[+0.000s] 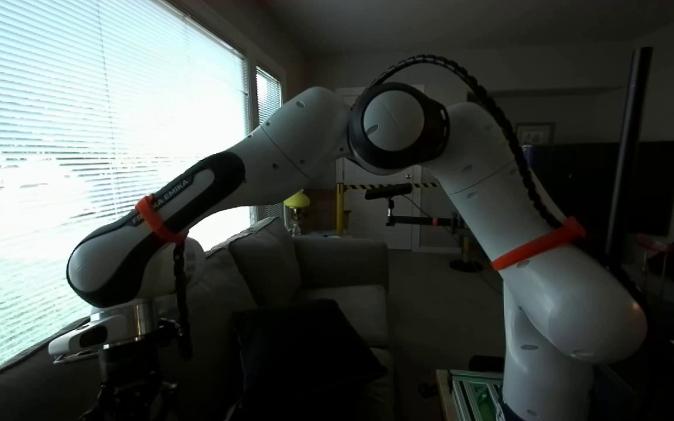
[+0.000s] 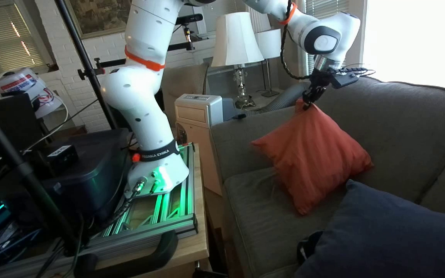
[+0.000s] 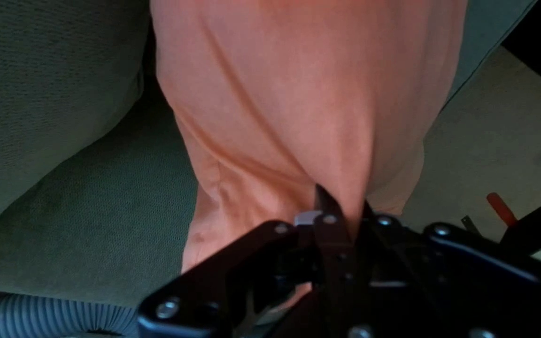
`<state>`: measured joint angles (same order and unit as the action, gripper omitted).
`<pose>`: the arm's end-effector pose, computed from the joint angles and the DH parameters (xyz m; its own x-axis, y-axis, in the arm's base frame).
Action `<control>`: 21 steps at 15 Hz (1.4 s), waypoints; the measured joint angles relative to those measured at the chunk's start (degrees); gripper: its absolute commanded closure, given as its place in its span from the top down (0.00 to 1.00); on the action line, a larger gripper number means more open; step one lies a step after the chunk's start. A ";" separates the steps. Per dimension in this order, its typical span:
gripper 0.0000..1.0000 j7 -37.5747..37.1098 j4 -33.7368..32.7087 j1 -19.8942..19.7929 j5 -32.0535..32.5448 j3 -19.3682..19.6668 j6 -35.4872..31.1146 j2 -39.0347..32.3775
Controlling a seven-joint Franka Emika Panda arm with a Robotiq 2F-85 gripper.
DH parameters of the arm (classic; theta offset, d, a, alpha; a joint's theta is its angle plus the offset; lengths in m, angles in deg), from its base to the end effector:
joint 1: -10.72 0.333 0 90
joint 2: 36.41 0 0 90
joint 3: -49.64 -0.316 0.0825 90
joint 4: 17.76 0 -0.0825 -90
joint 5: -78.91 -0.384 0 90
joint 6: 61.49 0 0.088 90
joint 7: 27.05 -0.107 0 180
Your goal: Move the dark blue pillow to the right then move the orange pillow to the left.
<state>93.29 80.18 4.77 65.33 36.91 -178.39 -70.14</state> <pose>0.6416 0.0772 0.2413 -0.4212 0.8198 0.3880 0.8709 0.4850 -0.0794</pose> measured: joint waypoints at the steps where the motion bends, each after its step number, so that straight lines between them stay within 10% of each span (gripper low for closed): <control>1: 0.02 -0.36 -0.22 0.58 0.01 0.45 -0.36 -0.21; 21: 0.02 -8.88 -3.57 3.47 -11.75 -4.91 -11.51 -5.16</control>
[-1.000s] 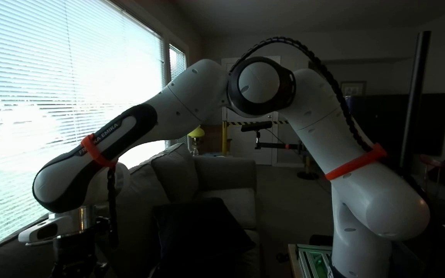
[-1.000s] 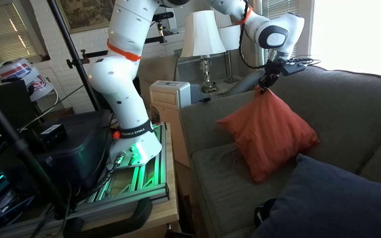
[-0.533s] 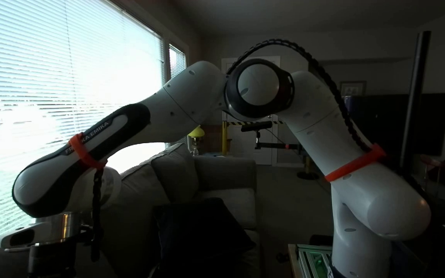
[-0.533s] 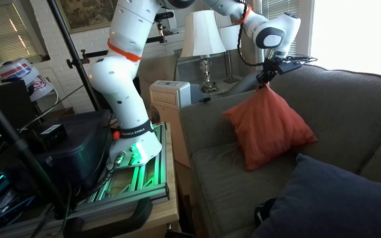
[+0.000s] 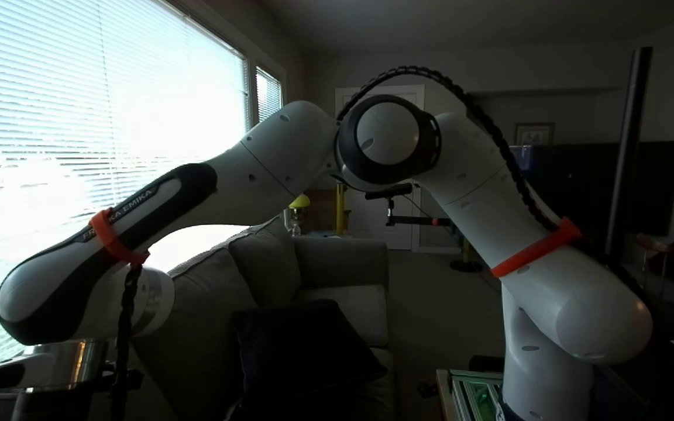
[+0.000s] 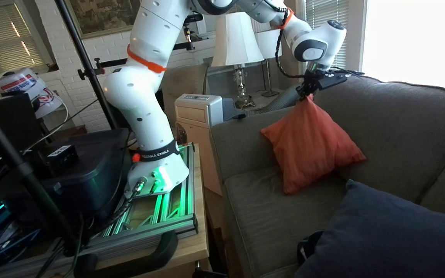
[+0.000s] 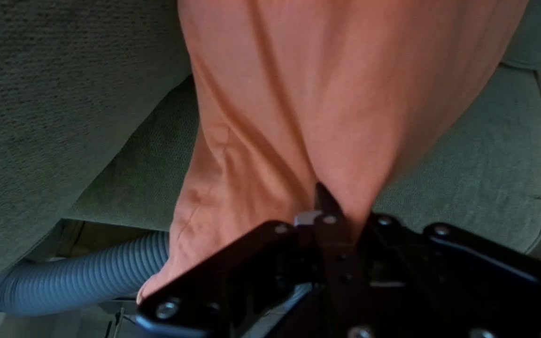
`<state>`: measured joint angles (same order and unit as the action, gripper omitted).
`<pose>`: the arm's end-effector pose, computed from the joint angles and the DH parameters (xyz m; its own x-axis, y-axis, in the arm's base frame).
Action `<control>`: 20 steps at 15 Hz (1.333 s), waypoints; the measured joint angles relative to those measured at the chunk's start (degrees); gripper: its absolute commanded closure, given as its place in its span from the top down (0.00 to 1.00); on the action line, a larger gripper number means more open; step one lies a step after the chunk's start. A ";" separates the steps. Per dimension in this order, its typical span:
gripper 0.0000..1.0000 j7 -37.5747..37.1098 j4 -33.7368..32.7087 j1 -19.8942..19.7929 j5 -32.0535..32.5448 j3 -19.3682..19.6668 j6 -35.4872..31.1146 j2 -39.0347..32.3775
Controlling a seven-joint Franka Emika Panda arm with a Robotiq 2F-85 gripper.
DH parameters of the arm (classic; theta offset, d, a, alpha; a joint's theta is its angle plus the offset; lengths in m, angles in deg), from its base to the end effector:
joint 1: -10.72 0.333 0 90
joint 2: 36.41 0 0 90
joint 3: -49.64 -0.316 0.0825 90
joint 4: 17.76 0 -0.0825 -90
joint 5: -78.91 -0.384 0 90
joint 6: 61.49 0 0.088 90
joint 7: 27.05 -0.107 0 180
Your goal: Move the dark blue pillow to the right then move the orange pillow to the left.
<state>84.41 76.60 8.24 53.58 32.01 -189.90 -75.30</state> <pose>0.6622 0.1665 0.2323 -0.2527 0.8239 0.5072 0.9612 0.2739 0.0338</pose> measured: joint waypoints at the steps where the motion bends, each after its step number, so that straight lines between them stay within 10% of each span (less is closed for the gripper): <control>1: 0.02 -0.09 -0.05 -0.03 -0.94 -0.30 -0.40 -0.06; 3: 0.02 -0.19 -0.40 -0.10 -2.54 -0.85 -0.72 -0.11; 5: 0.34 -0.46 -0.91 -0.10 -3.29 -1.19 -0.88 -0.27; 13: 0.94 -4.02 -3.13 -0.71 -6.41 -1.65 -3.26 -0.39; 20: 1.00 -13.71 -3.47 -4.08 -8.82 0.67 -0.17 2.87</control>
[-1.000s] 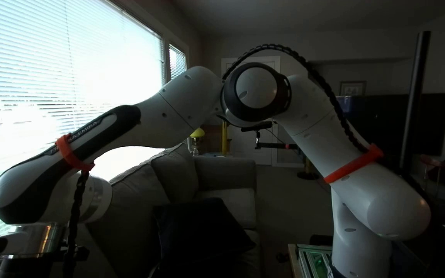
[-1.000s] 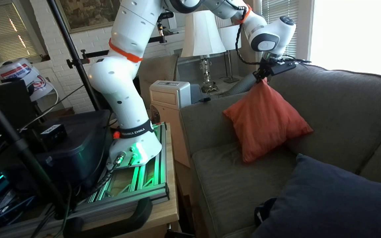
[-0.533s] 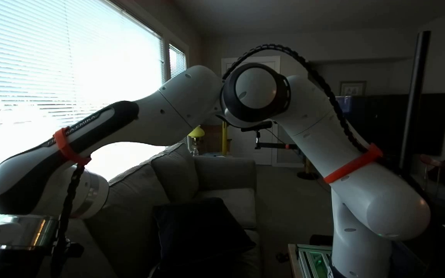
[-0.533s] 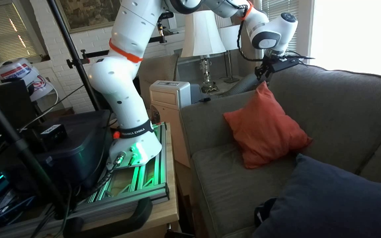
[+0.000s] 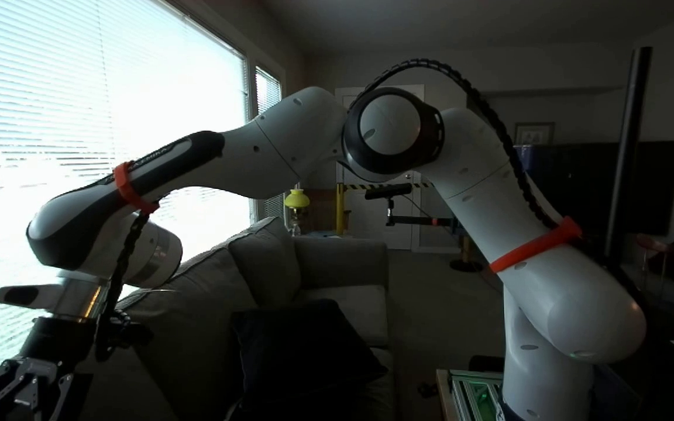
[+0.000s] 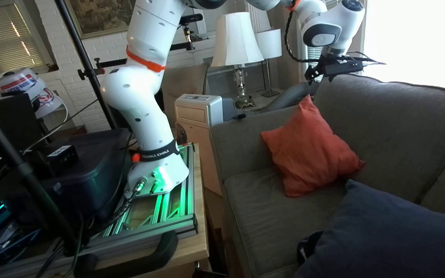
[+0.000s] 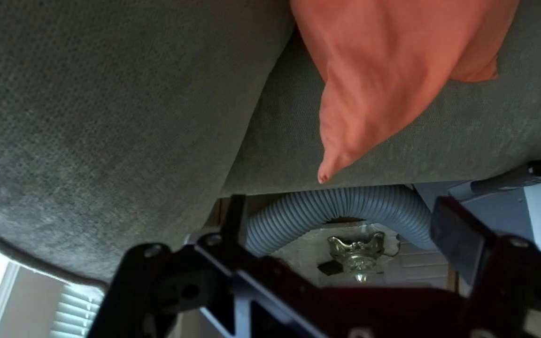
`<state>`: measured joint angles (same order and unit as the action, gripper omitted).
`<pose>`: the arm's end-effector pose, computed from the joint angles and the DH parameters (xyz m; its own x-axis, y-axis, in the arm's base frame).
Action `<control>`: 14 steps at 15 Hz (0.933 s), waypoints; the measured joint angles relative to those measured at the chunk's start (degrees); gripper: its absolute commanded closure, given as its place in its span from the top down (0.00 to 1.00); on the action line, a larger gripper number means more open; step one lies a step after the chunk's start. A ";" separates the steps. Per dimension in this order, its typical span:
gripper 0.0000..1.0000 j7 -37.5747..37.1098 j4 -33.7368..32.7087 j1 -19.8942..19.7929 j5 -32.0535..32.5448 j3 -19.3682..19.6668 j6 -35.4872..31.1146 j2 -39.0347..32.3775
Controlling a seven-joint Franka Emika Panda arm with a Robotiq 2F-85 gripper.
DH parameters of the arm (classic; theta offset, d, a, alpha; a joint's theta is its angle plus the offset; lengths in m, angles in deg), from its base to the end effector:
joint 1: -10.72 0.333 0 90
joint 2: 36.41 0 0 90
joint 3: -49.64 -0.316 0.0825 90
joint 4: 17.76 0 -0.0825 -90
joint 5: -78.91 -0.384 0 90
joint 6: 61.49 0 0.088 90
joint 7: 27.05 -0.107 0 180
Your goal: Move the dark blue pillow to the right then move the orange pillow to the left.
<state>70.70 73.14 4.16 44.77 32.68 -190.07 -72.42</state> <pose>0.6956 0.1126 0.2932 0.0981 0.7951 0.5985 0.9937 -0.1106 -0.0160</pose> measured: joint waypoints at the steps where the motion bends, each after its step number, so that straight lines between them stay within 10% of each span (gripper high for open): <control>1: 1.00 -2.44 0.00 -0.02 0.02 0.93 1.63 0.71; 14: 1.00 -17.15 -0.05 0.92 8.66 8.88 20.88 6.85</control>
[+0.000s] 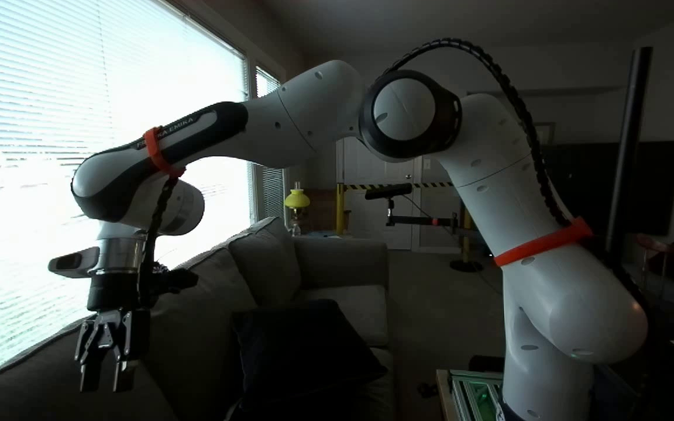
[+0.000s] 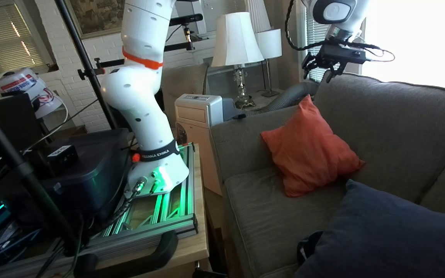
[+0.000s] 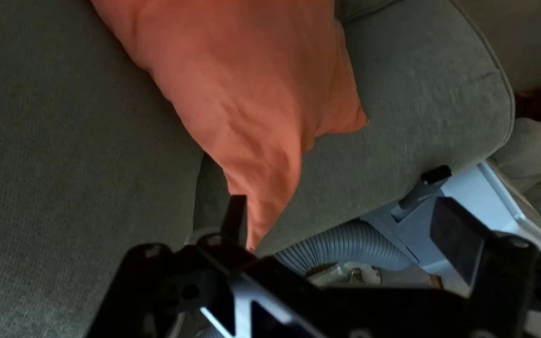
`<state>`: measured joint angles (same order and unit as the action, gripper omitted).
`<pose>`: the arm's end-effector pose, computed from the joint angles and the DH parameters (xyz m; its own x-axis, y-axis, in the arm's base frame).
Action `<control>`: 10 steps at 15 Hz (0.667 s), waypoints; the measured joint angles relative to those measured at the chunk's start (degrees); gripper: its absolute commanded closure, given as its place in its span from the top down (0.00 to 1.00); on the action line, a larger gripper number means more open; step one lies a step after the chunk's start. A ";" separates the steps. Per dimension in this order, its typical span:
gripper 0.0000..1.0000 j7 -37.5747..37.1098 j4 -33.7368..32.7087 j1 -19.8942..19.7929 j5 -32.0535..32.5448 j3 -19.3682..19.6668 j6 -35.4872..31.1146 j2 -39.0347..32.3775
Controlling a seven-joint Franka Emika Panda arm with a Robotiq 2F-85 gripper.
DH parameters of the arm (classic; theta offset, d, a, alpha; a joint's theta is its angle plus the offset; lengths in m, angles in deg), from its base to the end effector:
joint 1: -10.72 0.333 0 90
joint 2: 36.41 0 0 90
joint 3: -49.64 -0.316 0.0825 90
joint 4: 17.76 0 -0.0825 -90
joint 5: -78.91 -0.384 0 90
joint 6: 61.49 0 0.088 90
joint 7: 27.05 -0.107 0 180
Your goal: Move the dark blue pillow to the right then move the orange pillow to the left.
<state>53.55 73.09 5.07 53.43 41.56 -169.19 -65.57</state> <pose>0.6656 0.0487 0.3362 0.3470 0.8534 0.3888 0.9214 -0.2331 -0.3108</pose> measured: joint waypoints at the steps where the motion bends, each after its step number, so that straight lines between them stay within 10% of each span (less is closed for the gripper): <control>1: 1.00 -1.12 0.18 0.46 2.29 0.58 -0.08 0.22; 10: 1.00 -9.42 1.39 1.46 8.24 2.19 -2.97 2.10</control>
